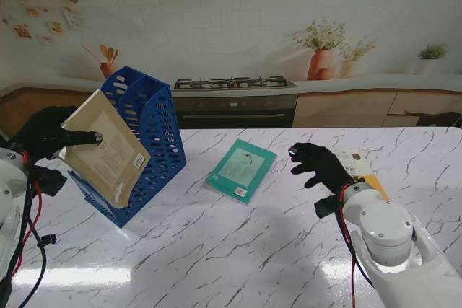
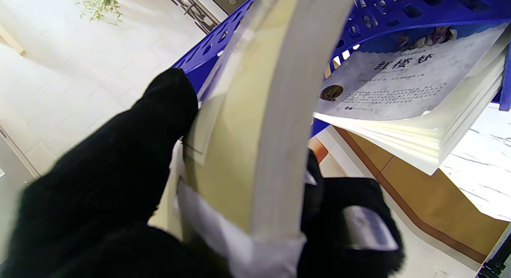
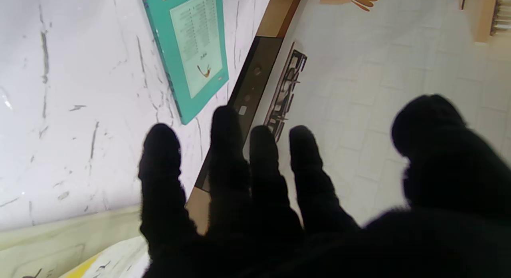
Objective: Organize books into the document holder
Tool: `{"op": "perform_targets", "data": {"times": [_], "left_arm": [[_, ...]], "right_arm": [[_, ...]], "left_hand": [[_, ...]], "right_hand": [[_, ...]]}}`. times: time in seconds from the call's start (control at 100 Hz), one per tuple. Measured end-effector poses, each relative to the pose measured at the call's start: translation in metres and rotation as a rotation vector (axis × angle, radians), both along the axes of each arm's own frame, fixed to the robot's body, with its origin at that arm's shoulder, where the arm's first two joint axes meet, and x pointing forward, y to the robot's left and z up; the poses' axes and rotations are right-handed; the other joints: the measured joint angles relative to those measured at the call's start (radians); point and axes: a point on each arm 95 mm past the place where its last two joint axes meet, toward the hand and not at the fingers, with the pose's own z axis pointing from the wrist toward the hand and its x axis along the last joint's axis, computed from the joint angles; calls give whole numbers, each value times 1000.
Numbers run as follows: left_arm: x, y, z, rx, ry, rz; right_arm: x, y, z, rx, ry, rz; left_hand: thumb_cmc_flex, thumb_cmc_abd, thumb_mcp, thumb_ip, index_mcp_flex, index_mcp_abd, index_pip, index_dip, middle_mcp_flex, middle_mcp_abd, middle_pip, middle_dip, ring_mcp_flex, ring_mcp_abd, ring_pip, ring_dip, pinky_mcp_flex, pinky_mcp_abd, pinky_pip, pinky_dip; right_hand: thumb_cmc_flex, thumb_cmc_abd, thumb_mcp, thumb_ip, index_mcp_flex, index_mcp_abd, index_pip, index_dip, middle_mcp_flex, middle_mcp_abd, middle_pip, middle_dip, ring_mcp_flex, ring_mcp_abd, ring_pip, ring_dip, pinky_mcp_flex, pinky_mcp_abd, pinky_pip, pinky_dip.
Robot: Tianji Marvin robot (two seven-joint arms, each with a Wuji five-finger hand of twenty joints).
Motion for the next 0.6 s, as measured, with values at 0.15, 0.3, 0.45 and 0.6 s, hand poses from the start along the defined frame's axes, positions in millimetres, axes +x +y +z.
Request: {"op": "perform_targets", "data": {"times": [0.15,0.3,0.45,0.6], "left_arm": [[5,9,7,1,4,18],[13,21,12,73,4,55],[23,32,13,77,19,73],[31,42,16,51,40,90]], "right_arm": [[0,-2,0,-2,5,-4],[0,-2,-1,-6,9,-1],[2,-1,-2,-8,12,4],[4,0,-3,-5,22,12]], "left_hand": [[0,0,0,0,0,0,0,9,0,0,0,9,0,3,0,0,0,2,0,-3],[-2,0,0,0,0,0,0,9,0,0,-1,13,0,3,0,-1,0,3,0,-11],[-2,0,0,0,0,-8,8,24,0,0,-1,23,0,3,0,-1,0,3,0,-14],[-3,0,0,0,5,-9,9,33,0,0,-2,23,0,3,0,1,0,3,0,-15]], "right_hand": [[0,0,0,0,0,0,0,0,0,-1,0,0,0,0,0,0,-4,0,-10,0],[0,0,0,0,0,0,0,0,0,-3,-1,0,0,0,-2,0,-9,0,-12,0],[0,0,0,0,0,0,0,0,0,-3,-1,0,0,0,-10,0,-10,0,-12,0],[0,0,0,0,0,0,0,0,0,-3,-1,0,0,0,-10,0,-12,0,-12,0]]}}
